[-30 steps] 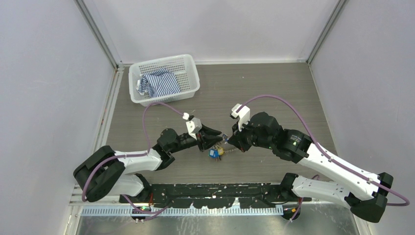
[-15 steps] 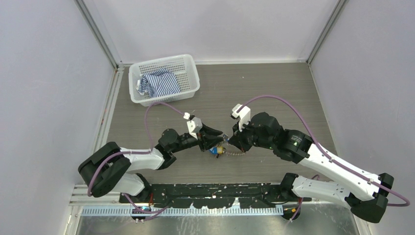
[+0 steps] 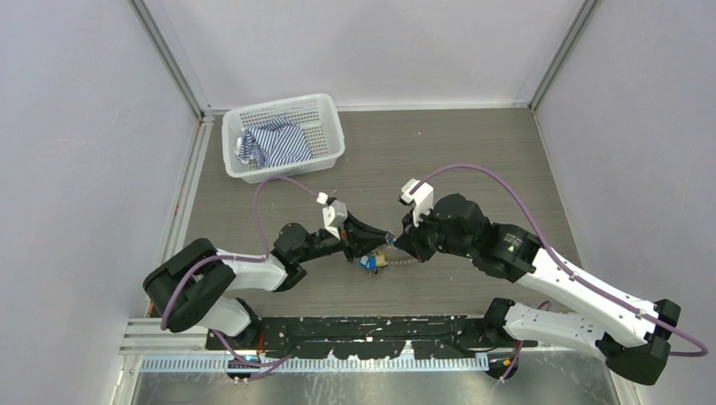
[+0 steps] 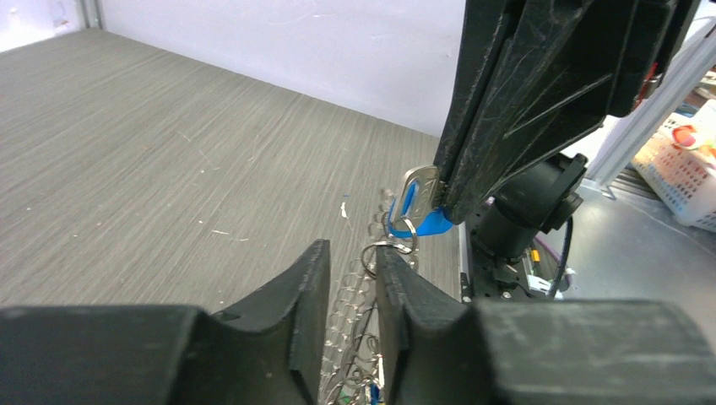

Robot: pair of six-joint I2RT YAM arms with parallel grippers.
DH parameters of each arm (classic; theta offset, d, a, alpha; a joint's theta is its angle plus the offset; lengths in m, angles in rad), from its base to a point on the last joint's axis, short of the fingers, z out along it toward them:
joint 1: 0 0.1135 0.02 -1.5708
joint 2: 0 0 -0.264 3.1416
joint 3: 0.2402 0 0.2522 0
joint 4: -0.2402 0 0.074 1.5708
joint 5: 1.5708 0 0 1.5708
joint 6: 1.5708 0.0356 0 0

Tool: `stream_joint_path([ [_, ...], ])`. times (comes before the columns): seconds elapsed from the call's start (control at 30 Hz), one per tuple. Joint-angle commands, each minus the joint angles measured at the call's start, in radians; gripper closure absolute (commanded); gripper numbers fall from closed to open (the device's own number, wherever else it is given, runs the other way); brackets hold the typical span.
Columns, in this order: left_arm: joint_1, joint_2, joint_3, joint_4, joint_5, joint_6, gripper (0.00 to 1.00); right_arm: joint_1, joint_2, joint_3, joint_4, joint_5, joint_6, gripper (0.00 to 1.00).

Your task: Remove the keys from the keyring

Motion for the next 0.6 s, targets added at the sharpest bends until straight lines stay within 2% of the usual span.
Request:
stream_joint_path([
  [0.0,-0.003,0.005,0.017,0.089,0.035,-0.018,0.88,0.000,-0.044,0.034,0.083,0.017,-0.006,0.99],
  [0.13,-0.003,0.008,0.016,0.089,0.034,-0.006,1.00,-0.001,-0.050,0.039,0.078,0.023,-0.010,0.99],
  [0.37,-0.027,-0.050,0.032,0.018,0.003,0.096,1.00,0.001,-0.024,0.046,0.060,0.024,-0.010,0.99],
  [0.57,-0.107,-0.182,0.044,-0.207,-0.093,0.329,1.00,0.000,0.037,0.074,0.018,0.148,-0.006,0.99],
])
